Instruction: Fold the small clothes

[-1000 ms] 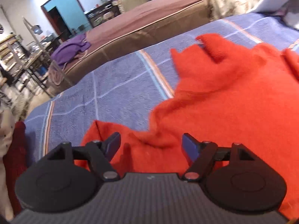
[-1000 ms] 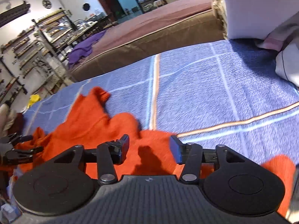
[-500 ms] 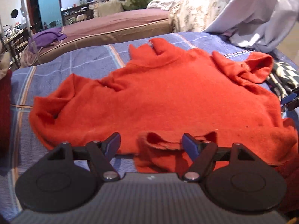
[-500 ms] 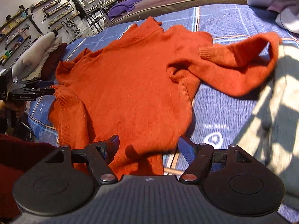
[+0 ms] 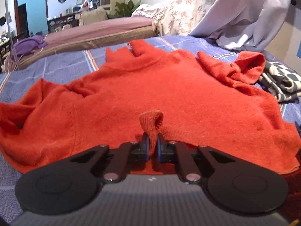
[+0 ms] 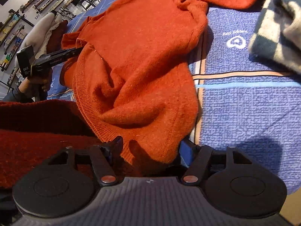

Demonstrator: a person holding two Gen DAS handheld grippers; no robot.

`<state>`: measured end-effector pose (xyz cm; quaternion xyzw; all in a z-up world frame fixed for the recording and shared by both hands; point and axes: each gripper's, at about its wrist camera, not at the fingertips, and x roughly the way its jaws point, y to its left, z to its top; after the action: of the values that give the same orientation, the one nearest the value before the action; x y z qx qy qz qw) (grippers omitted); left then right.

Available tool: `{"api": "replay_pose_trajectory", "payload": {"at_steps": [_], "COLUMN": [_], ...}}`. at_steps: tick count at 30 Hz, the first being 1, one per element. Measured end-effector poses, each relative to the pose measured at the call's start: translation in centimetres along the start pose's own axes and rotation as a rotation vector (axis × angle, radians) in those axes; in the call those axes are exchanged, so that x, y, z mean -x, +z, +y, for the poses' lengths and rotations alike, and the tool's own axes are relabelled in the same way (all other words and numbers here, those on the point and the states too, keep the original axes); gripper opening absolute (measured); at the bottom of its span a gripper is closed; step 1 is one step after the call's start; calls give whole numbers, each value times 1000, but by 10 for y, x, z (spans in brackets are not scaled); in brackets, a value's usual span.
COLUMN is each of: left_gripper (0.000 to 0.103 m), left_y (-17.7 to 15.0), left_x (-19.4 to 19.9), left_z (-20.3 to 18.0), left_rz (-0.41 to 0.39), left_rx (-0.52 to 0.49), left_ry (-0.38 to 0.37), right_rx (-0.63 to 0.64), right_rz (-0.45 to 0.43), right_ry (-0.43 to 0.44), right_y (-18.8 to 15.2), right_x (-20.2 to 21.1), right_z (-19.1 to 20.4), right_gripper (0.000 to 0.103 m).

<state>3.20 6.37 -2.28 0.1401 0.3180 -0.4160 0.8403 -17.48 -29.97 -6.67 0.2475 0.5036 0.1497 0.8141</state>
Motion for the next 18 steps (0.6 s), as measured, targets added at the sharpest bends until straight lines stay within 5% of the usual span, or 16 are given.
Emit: {"api": "replay_pose_trajectory", "payload": {"at_steps": [1,2,3,9,13,18], "left_gripper": [7,7,6,6,6,6], "left_y": [0,0,-1,-15,-54,-120], "left_x": [7,17,28,110,154,166], "left_z": [-2,-3,-4,-16,-26,-44], "left_rz": [-16,-33,-49,-58,28,203], "left_rx": [1,9,20,16,92,224], "left_ry": [-8,-24,-31,-29,-24,-37], "right_rx": [8,13,10,19,105,69], "right_rz": [-6,-14,-24,-57,69,260], "right_ry": [8,19,30,97,118,68], "right_y": [1,3,9,31,22,-7], "right_x": [-1,-2,-1,32,41,11], "right_z": [3,4,4,8,18,15], "right_gripper": [78,44,20,14,13,13]}}
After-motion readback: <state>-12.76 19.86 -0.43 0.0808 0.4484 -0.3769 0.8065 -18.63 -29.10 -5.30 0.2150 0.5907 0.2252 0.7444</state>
